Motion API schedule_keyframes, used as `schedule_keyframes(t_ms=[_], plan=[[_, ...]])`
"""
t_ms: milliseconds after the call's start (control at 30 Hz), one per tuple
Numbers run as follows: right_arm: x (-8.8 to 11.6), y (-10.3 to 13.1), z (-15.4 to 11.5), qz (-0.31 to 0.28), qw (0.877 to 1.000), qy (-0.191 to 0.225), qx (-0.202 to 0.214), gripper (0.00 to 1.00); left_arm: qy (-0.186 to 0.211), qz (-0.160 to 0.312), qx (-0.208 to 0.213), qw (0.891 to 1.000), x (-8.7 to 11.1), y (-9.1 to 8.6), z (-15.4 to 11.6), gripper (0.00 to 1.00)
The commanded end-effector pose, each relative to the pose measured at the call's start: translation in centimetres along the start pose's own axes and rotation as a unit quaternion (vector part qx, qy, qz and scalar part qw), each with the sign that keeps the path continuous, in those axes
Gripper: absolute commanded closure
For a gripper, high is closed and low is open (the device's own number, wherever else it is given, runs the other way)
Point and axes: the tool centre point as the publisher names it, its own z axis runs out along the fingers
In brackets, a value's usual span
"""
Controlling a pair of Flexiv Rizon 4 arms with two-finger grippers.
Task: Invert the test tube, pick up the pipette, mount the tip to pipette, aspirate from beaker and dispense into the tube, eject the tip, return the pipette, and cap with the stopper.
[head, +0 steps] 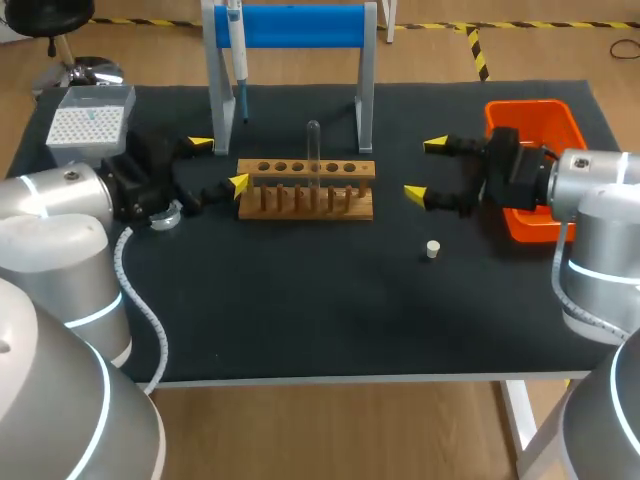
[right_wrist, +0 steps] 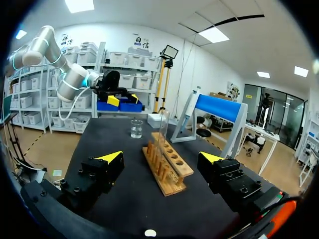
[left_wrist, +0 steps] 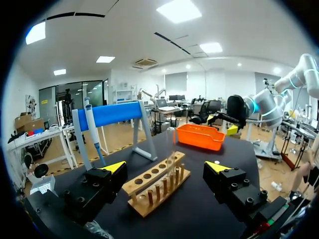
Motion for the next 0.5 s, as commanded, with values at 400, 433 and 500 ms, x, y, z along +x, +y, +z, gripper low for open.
schedule_keyframes(t_ms=[400,433,500], plan=[[-2.4,0.5,4.0,-0.011,0.998,0.063,-0.021,0.0,-0.002,0.0,0.006,1.0,0.1,0.2,-0.1,0.0],[-2.5,0.6,4.4,-0.011,0.997,0.076,-0.029,0.0,-0.002,0.0,0.006,1.0,0.1,0.2,-0.1,0.0],[-2.5,0.9,5.3,-0.016,0.994,0.098,-0.04,0.0,-0.002,0.0,0.006,1.0,0.1,0.2,-0.1,0.0]])
